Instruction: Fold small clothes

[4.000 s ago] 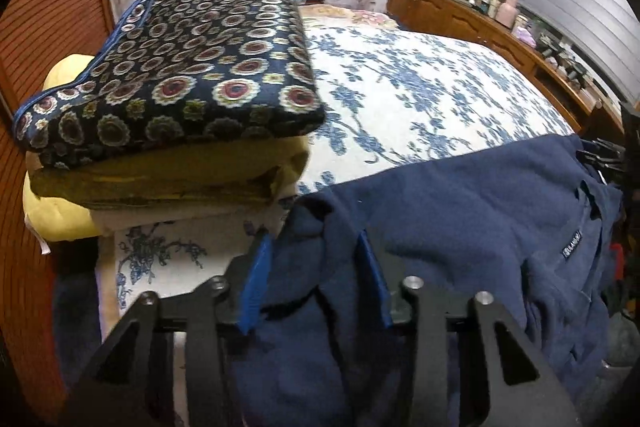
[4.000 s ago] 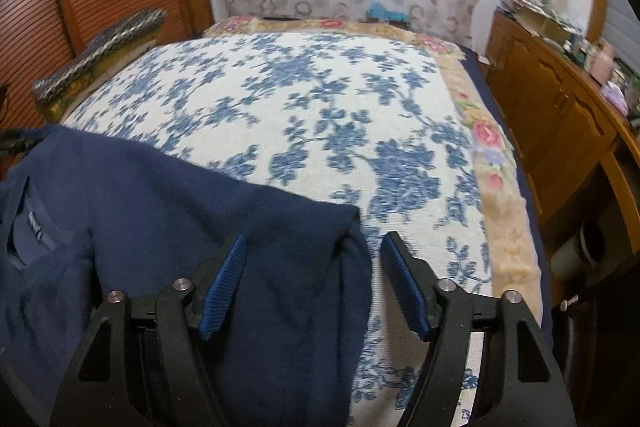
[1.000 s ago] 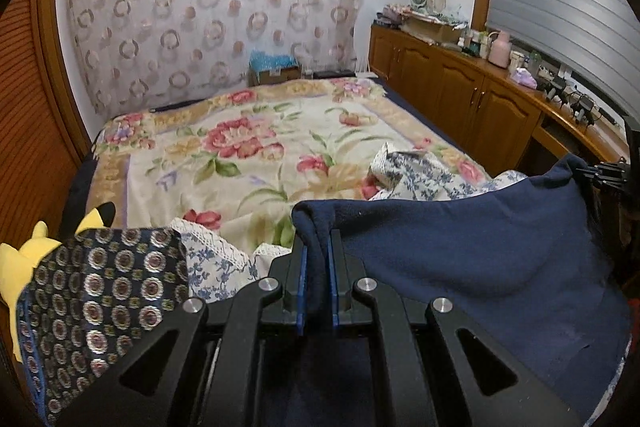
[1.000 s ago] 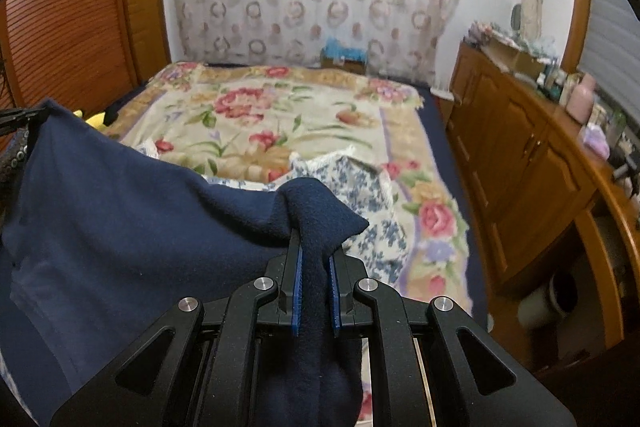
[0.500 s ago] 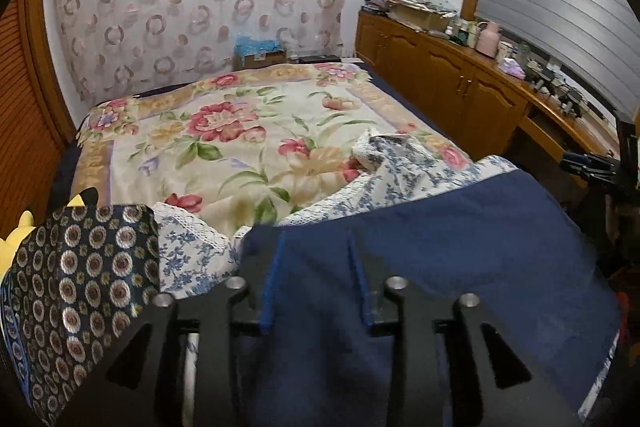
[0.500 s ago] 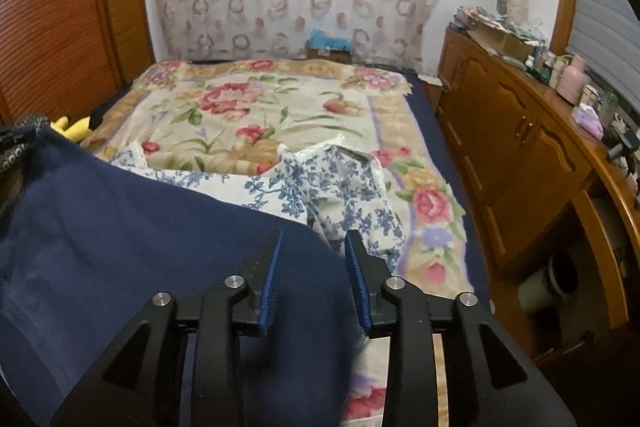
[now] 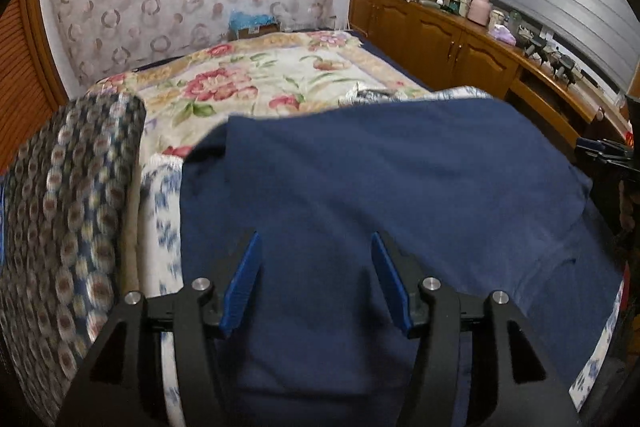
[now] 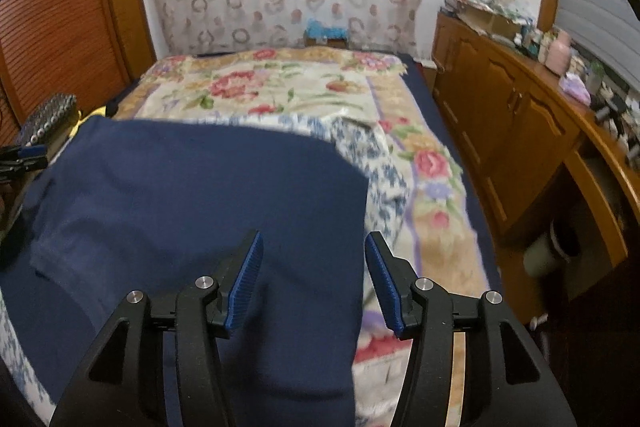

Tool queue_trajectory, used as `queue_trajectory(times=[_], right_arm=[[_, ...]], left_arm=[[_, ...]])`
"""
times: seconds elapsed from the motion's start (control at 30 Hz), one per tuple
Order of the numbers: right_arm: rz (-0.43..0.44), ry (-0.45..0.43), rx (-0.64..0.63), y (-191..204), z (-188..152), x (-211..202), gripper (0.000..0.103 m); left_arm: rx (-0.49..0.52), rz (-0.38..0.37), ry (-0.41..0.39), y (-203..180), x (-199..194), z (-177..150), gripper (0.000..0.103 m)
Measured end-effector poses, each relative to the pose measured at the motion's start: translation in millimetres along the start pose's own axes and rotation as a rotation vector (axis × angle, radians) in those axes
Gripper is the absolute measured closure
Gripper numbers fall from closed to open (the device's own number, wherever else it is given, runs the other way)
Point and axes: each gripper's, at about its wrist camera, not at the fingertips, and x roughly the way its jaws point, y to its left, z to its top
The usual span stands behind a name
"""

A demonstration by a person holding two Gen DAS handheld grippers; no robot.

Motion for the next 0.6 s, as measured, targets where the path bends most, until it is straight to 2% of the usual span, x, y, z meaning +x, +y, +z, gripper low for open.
queue_trajectory(times=[0.23,0.4,0.6], right_arm=[[-0.013,0.047,0.069,1,-36,-5,0.049],[-0.023,0.062,0.11,-2,-47,-8,0.049],[-0.049,0.098,0.129,0,-53,-1,0.049]], left_arm=[[-0.034,0.009,0.034,-5,-2,-34,0.047],[-0.061,0.012,0.047,-4,-3,-51,0.047],[-0.061,0.017,0.023,-8,-5,-57,0.046]])
